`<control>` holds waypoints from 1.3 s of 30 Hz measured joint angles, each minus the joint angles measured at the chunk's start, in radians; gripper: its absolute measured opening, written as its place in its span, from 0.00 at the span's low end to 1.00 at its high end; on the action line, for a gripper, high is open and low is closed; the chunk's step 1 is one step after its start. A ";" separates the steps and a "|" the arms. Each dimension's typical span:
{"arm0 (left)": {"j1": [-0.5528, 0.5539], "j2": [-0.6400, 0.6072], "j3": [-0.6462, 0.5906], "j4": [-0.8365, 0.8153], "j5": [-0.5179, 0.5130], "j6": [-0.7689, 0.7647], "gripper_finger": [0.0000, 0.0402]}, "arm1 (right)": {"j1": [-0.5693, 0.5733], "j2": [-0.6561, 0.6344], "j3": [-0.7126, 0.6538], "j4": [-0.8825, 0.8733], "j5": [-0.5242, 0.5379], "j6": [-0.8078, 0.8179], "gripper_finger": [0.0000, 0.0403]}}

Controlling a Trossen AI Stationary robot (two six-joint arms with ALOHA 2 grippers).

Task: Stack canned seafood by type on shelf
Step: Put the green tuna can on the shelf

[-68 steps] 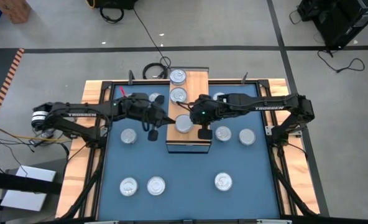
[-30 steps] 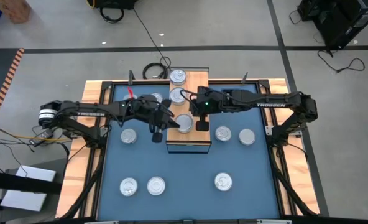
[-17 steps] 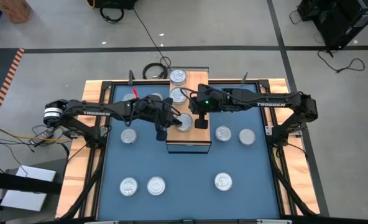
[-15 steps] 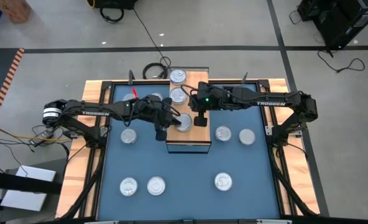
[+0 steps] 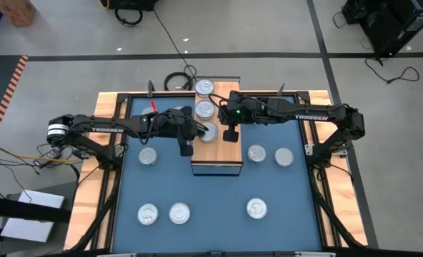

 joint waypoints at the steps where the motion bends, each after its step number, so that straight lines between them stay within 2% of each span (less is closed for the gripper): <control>1: 0.000 0.000 0.000 -0.001 -0.002 -0.007 0.00 | 0.000 0.000 0.000 -0.005 0.006 -0.001 0.01; 18: -0.003 -0.045 -0.003 -0.076 0.002 -0.023 0.00 | 0.012 0.000 0.000 -0.037 0.016 0.007 0.01; 31: -0.032 -0.050 -0.004 -0.065 0.031 -0.033 0.00 | 0.032 0.000 0.000 -0.036 0.016 0.004 0.01; 39: -0.032 -0.145 -0.007 -0.063 0.051 -0.017 0.00 | 0.033 0.000 -0.009 -0.004 -0.034 0.044 0.01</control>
